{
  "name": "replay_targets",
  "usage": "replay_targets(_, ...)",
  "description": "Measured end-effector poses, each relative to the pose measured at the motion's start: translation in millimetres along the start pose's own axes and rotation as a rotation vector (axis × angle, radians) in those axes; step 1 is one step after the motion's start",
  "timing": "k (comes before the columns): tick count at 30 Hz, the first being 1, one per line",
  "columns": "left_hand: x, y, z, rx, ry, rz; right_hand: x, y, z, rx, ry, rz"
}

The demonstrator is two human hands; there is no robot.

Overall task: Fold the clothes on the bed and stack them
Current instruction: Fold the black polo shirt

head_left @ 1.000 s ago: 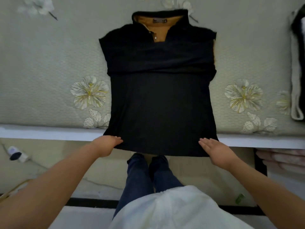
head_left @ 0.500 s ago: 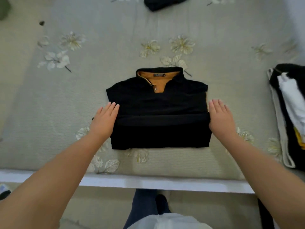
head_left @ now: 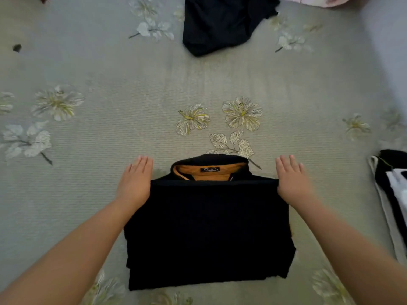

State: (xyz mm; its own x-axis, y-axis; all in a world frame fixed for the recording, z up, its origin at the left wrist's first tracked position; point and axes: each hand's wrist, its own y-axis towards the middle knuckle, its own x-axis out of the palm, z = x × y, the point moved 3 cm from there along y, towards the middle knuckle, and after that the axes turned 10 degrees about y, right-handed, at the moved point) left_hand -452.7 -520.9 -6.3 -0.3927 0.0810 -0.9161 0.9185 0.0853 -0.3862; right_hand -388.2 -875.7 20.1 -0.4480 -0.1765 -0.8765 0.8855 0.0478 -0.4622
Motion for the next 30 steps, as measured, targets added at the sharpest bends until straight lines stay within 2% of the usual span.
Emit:
replay_targets(4,12.6,44.4,4.6,-0.034,-0.131,-0.039,8.6,44.6,-4.8,0.030,0.016,-0.073)
replay_targets(8,21.8,75.4,1.8,-0.149,-0.311,0.019,18.9,87.4,-7.5,0.023,0.105,-0.071)
replay_targets(10,26.4,82.8,-1.4,-0.284,-0.399,0.072,27.0,98.2,-8.6,0.050,0.193,-0.035)
replay_targets(12,31.2,85.5,-2.2,-0.336,-0.412,0.178,33.1,106.7,-3.6,0.135,0.334,0.069)
replay_targets(13,31.4,81.5,1.6,-0.309,-0.403,0.241,34.7,108.4,-1.5,0.188,0.398,0.106)
replay_targets(15,29.6,65.5,17.4,-0.143,-0.377,0.378,36.9,107.2,-1.1,0.225,0.480,0.191)
replay_targets(17,30.8,41.8,39.7,0.093,-0.294,0.489,37.2,98.1,-10.5,0.093,0.500,0.328)
replay_targets(19,37.1,24.9,59.2,0.266,-0.189,0.483,40.0,83.6,-24.9,-0.135,0.525,0.425)
replay_targets(21,41.1,23.3,70.6,0.304,-0.119,0.403,46.7,75.7,-32.9,-0.248,0.513,0.313)
replay_targets(23,39.3,31.1,73.2,0.236,-0.099,0.335,51.6,79.4,-31.1,-0.256,0.446,0.160)
replay_targets(26,31.7,47.7,67.6,0.161,-0.162,0.293,47.9,91.3,-23.7,-0.341,0.369,0.059)
replay_targets(30,21.5,62.0,65.0,0.379,-0.120,0.386,41.5,97.7,-16.7,-0.510,0.216,-0.047)
